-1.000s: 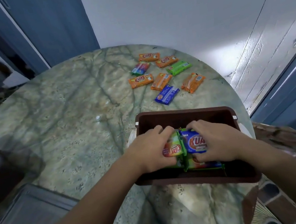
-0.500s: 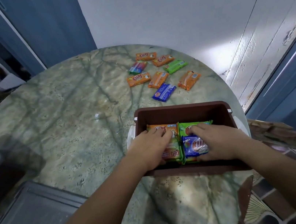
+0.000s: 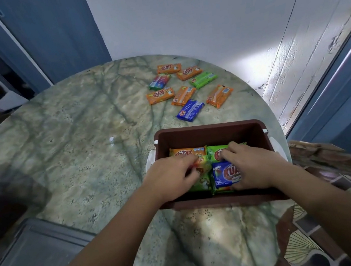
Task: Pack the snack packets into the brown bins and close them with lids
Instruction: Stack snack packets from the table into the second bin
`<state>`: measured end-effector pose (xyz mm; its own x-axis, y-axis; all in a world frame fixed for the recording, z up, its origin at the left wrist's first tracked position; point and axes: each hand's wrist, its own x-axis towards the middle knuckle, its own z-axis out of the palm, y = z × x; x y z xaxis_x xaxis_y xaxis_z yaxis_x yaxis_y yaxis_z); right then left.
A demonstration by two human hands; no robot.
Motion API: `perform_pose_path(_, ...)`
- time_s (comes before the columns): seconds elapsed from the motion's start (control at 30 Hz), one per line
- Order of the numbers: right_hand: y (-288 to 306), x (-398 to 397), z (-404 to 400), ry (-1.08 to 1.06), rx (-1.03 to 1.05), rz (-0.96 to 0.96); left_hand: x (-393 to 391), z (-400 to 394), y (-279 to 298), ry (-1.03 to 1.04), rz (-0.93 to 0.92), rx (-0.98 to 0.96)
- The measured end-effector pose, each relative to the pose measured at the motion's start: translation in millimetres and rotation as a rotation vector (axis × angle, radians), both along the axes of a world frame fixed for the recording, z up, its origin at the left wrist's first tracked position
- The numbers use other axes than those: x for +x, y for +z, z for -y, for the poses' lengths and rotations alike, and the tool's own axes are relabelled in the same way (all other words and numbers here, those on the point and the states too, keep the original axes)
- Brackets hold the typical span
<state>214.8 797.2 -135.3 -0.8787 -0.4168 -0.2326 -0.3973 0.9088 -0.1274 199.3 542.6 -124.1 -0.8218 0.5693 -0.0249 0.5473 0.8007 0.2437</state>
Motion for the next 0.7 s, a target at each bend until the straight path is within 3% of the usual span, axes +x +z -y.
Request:
perform_pose_path(0.27,1.7,-0.1,-0.2,0.021,0.012,0.008,-8.6,-1.4,-5.7,-0.058,0.002,-0.101)
perform_pose_path(0.7,0.4,-1.9,2.1,0.056,0.035,0.026,-9.2,-3.1,-0.1,-0.087,0.052,-0.003)
